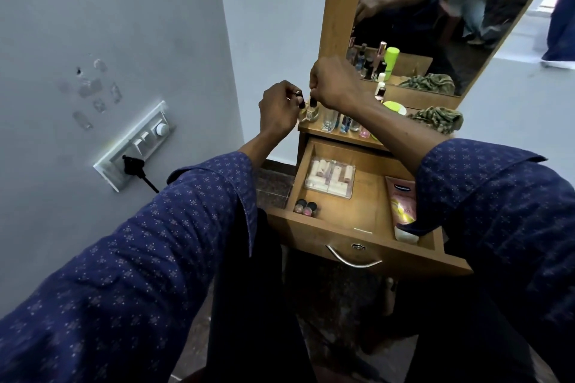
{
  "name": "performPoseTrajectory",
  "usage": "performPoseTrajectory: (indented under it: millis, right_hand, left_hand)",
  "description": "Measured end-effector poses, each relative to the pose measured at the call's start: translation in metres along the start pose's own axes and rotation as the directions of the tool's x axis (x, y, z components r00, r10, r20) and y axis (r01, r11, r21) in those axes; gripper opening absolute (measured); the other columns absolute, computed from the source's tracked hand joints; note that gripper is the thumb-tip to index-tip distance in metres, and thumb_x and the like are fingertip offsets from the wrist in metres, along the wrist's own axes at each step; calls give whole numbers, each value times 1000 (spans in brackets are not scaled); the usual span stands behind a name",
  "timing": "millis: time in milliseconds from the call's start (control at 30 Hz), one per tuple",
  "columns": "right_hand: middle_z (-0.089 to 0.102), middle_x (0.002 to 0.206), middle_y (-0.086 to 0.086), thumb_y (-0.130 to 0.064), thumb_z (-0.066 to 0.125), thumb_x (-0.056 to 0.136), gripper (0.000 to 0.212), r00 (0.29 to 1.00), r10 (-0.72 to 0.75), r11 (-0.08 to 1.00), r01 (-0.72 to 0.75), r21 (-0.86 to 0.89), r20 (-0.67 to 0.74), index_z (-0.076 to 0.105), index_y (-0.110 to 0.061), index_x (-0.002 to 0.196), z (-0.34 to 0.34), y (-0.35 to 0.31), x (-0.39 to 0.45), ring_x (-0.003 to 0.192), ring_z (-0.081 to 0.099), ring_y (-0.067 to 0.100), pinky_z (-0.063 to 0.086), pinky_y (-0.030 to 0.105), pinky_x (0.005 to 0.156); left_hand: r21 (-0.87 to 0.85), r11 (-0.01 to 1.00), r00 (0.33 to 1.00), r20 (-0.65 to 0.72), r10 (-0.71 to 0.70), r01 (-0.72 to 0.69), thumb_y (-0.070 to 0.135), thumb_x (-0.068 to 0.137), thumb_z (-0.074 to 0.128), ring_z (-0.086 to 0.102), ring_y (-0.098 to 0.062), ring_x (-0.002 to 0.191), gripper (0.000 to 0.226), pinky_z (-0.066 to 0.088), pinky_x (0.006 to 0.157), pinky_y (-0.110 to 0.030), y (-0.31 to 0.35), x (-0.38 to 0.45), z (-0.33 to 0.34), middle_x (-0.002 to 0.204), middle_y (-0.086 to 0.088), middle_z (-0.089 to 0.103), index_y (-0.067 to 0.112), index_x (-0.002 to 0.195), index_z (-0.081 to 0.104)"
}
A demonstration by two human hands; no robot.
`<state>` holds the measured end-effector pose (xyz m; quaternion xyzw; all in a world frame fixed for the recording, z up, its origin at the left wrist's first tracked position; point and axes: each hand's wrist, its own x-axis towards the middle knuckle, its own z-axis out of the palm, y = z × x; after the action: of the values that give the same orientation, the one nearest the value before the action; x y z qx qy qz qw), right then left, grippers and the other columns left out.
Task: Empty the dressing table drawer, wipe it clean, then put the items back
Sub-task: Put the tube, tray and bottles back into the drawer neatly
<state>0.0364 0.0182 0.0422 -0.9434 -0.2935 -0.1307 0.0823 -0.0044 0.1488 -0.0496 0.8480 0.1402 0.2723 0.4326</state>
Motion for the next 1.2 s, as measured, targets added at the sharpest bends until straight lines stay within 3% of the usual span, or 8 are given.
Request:
performPoseTrajectory:
  millis: [167,333,533,667,800,900,1033,1200]
  right_hand:
    - [74,82,1,-13,74,77,8,992,-29,981,52,187,-123,77,-13,85,9,-5,-24,75,67,21,58,38,66]
    - [71,73,-7,-20,75,78,10,992,-15,886,70,458,-123,79,-16,87,20,-5,-65,67,67,5,60,32,65]
    - [72,76,-9,-15,80,81,8,978,207,684,-152,713,10,79,-16,89,40,11,-110,68,65,-1,52,13,64]
    - [76,82,-2,-12,76,84,8,916,390,449,-277,849,93,79,-15,91,64,27,-141,76,70,10,61,26,72]
    - [78,90,7,-8,72,88,13,859,490,258,-306,916,149,79,-11,98,87,36,-177,79,71,18,60,33,75]
    - [80,92,5,-7,72,90,15,805,558,157,-341,927,202,80,-12,101,100,45,-190,76,73,17,64,37,74]
    - [80,93,1,-9,74,90,17,782,593,167,-354,920,193,80,-8,106,99,52,-192,74,74,8,63,29,71]
    - [80,94,5,-12,74,86,16,824,530,231,-369,900,201,80,-12,100,97,45,-195,81,74,19,63,43,83]
  left_hand:
    - [-30,997,996,-49,-70,68,8,97,59,67,-9,90,14,46,76,-23,-6,-18,-24,95,9,74,18,99,70]
    - [-53,988,989,-4,-146,145,7,101,59,67,-15,103,18,56,94,-35,-24,-41,-33,111,1,74,11,111,73]
    - [-75,985,980,132,-146,157,6,97,60,71,-21,99,14,56,97,-41,-30,-76,-20,103,-1,75,11,104,72]
    - [-73,987,969,209,-128,146,7,99,62,70,-20,96,14,56,95,-34,-21,-96,-4,102,-1,73,9,108,73]
    - [-70,986,960,246,-132,154,13,99,66,62,1,85,15,46,74,-4,-18,-117,14,100,1,71,9,113,71]
    - [-146,973,959,247,-139,179,25,96,74,70,-12,90,15,57,84,-25,-19,-124,22,98,-2,75,12,104,71]
    - [-235,939,946,265,-185,250,20,93,79,77,-25,82,21,63,80,-39,-17,-130,21,92,-15,76,7,102,65]
    - [-238,957,964,240,-110,169,9,92,79,74,-18,68,34,56,60,-19,-14,-137,19,85,-18,74,4,120,61]
